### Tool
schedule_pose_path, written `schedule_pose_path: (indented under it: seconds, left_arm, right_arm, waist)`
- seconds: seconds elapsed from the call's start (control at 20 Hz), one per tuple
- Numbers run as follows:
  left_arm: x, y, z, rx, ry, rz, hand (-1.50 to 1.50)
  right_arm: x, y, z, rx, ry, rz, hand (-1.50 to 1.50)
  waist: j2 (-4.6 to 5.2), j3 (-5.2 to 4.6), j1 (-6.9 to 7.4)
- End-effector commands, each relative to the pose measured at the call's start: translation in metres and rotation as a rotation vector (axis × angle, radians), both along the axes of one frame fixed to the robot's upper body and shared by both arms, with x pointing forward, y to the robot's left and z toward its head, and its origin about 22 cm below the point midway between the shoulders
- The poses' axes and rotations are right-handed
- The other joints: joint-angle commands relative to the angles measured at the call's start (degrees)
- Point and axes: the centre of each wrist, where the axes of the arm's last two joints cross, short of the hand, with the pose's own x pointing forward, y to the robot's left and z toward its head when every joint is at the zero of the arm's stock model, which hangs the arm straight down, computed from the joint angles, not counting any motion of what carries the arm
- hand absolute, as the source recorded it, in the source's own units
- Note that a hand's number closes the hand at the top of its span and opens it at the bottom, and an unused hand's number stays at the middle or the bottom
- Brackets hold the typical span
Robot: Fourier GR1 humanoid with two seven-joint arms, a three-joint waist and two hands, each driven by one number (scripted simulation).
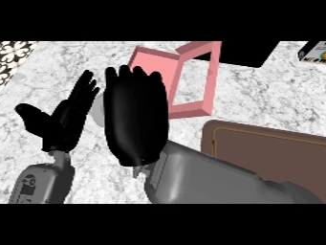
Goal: Pick the can from the tray and place it in the cardboard box
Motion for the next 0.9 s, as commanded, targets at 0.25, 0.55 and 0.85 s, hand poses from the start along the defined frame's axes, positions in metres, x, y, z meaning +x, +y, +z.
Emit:
schedule_pose_path:
  seconds: [0.25, 0.55, 0.85]
  left_arm:
    - [0.002, 0.000, -0.003, -0.010, -0.004, 0.044, 0.00]
    - [-0.004, 0.008, 0.001, 0.003, -0.014, 0.048, 0.00]
    - [-0.006, 0.013, -0.007, -0.008, -0.010, 0.072, 0.00]
  right_arm:
    - [0.019, 0.027, 0.017, 0.088, 0.016, -0.224, 1.50]
    - [0.053, 0.033, 0.015, -0.001, 0.006, -0.325, 1.50]
    - [0.076, 0.030, -0.006, -0.051, 0.031, -0.360, 1.50]
  waist:
    - [0.39, 0.08, -2.04]
    - [0.57, 0.17, -2.89]
    - [1.09, 0.17, -3.51]
